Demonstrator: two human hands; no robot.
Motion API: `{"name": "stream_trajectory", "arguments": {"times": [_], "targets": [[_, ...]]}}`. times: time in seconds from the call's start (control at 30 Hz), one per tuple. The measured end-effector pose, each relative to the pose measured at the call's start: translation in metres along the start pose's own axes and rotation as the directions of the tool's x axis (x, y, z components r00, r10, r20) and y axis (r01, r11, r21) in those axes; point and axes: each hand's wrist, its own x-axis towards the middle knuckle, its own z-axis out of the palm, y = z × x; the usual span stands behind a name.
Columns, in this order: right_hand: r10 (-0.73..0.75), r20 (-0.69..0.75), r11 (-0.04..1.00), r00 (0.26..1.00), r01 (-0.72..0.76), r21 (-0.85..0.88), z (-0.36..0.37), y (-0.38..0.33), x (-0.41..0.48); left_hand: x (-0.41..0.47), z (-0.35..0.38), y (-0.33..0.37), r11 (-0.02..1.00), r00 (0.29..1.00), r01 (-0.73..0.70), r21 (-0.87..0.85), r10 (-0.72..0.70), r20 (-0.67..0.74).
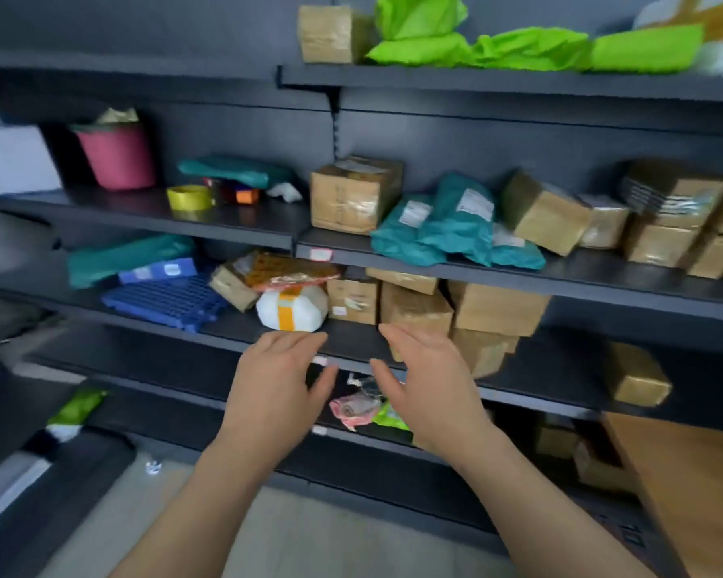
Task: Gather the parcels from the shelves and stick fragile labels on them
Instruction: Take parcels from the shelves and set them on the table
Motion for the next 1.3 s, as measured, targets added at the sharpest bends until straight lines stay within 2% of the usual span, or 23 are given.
{"name": "stream_trajectory", "arguments": {"times": [0.23, 0.5, 0.63, 0.8, 1.07, 1.17, 1.3], "targets": [[-0.248, 0.113, 0.954, 0.962, 0.222, 0.2, 0.101, -0.107, 0.087, -0.003, -0.052, -0.136, 0.958, 0.966, 0.248, 0.145, -0.234, -0.109], [-0.493, 0.085, 0.807, 0.866, 0.418, 0.416, 0.214, -0.224, 0.174, -0.002, -0.101, -0.269, 0.799, 0.849, 0.526, 0.291, -0.472, -0.237], [-0.565, 0.038, 0.728, 0.824, 0.476, 0.494, 0.259, -0.278, 0.219, 0.011, -0.123, -0.326, 0.724, 0.793, 0.607, 0.327, -0.52, -0.319], [-0.663, 0.043, 0.634, 0.748, 0.529, 0.564, 0.318, -0.344, 0.275, 0.026, -0.149, -0.399, 0.627, 0.718, 0.694, 0.354, -0.566, -0.406], [-0.737, 0.072, 0.571, 0.672, 0.564, 0.597, 0.395, -0.451, 0.341, 0.038, -0.198, -0.531, 0.532, 0.64, 0.768, 0.357, -0.604, -0.476], [-0.742, 0.089, 0.576, 0.665, 0.564, 0.591, 0.422, -0.496, 0.369, 0.047, -0.222, -0.584, 0.525, 0.628, 0.777, 0.347, -0.609, -0.485], [-0.71, 0.092, 0.598, 0.698, 0.528, 0.603, 0.458, -0.559, 0.408, 0.06, -0.258, -0.655, 0.518, 0.638, 0.769, 0.374, -0.604, -0.477]]}}
